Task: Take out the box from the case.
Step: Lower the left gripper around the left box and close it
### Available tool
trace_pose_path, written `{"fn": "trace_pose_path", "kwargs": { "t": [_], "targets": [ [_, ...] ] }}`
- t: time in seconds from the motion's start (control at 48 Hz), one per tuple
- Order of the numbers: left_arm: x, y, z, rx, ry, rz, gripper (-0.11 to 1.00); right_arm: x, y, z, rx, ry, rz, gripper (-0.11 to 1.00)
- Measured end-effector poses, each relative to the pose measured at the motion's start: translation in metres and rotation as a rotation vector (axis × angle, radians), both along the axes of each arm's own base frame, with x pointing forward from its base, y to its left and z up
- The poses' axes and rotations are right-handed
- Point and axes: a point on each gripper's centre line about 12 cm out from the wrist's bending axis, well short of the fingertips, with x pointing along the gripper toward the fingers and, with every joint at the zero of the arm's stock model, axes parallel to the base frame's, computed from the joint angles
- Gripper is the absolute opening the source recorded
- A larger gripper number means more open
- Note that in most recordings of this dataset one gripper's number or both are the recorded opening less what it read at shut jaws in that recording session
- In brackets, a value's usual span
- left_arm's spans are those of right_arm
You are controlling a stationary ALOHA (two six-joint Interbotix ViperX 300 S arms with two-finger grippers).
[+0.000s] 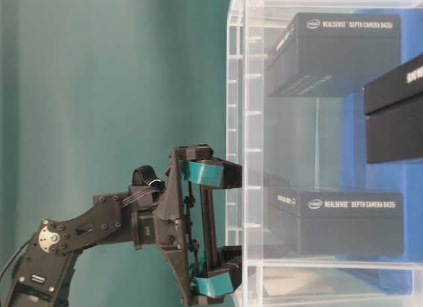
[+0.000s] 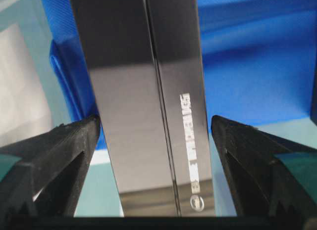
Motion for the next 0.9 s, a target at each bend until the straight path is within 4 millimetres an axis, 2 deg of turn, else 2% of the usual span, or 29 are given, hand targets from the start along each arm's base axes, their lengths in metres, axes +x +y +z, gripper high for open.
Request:
{"fn": "trace_pose_path", "kwargs": {
  "t": [0.271, 0.729, 0.812, 0.896],
  "targets": [
    [-0.0015, 0.0038, -0.0072, 0.004, -0.007, 0.007, 0.92, 0.0029, -0.0007, 0.0007, -0.007, -0.025, 0.005, 0.89],
    [-0.0013, 0.0039, -0.0085, 0.006, -0.018, 0.014, 0.90, 0.0034, -0.0003, 0.0007, -0.007, -0.028, 0.007, 0.89],
    [-0.0017, 0.0035, -0.0090, 0.003, -0.015, 0.011, 0.86, 0.0035, -0.0002, 0.0007, -0.005, -0.028, 0.007, 0.90],
    [-0.0029, 0.0037, -0.0097, 0.000, -0.009, 0.015, 0.71, 0.0034, -0.0003, 0.0007, -0.007, -0.028, 0.007, 0.90]
  ]
}}
